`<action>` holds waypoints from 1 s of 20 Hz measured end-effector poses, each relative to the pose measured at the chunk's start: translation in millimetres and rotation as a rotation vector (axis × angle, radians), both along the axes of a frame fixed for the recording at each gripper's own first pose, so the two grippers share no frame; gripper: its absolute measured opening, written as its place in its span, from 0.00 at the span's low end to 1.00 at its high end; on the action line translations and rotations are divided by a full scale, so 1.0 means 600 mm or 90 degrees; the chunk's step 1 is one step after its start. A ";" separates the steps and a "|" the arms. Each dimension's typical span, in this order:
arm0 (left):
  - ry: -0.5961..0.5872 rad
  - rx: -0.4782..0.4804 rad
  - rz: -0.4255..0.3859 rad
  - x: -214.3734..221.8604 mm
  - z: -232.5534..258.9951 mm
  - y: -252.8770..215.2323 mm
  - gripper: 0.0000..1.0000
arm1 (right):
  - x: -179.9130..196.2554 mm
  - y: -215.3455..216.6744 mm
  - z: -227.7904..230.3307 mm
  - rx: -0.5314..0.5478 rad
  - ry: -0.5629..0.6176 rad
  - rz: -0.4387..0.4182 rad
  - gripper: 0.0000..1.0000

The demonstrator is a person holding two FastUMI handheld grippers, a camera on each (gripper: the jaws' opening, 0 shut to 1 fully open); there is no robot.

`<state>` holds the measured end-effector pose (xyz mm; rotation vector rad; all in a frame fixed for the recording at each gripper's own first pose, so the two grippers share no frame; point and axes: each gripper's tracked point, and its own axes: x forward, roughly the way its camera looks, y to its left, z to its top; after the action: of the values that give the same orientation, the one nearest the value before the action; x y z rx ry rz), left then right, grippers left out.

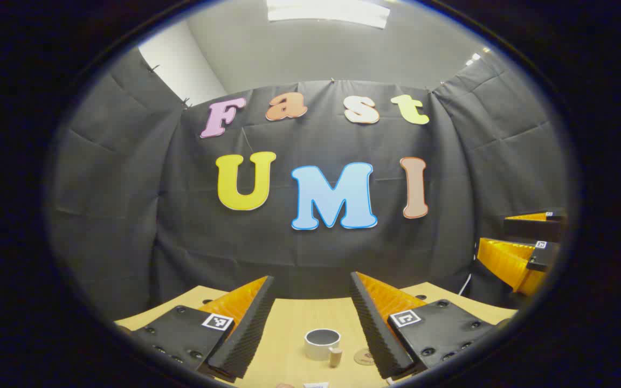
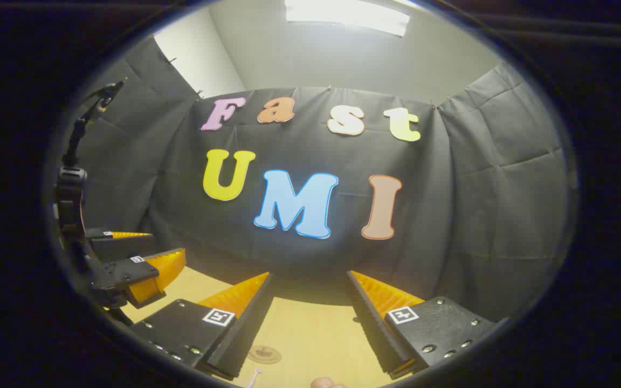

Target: Put the toothbrush and toothpaste on the desktop into the cup, then pick up the cup and place it on the coaster on the desktop.

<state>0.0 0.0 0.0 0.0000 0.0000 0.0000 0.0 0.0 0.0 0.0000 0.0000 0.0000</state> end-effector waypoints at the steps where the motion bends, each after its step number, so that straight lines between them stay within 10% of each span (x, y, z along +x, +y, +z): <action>1: 0.001 -0.005 -0.003 0.000 0.004 -0.002 0.91 | 0.002 0.001 -0.002 0.000 0.006 0.006 0.88; 20: 0.106 -0.020 -0.058 0.039 -0.059 0.025 0.92 | 0.035 -0.013 -0.086 0.041 0.147 -0.041 0.88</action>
<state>23.5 14.8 -35.4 -0.0316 0.1672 -0.0903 21.0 -7.9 -51.7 0.0645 0.2303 -0.0648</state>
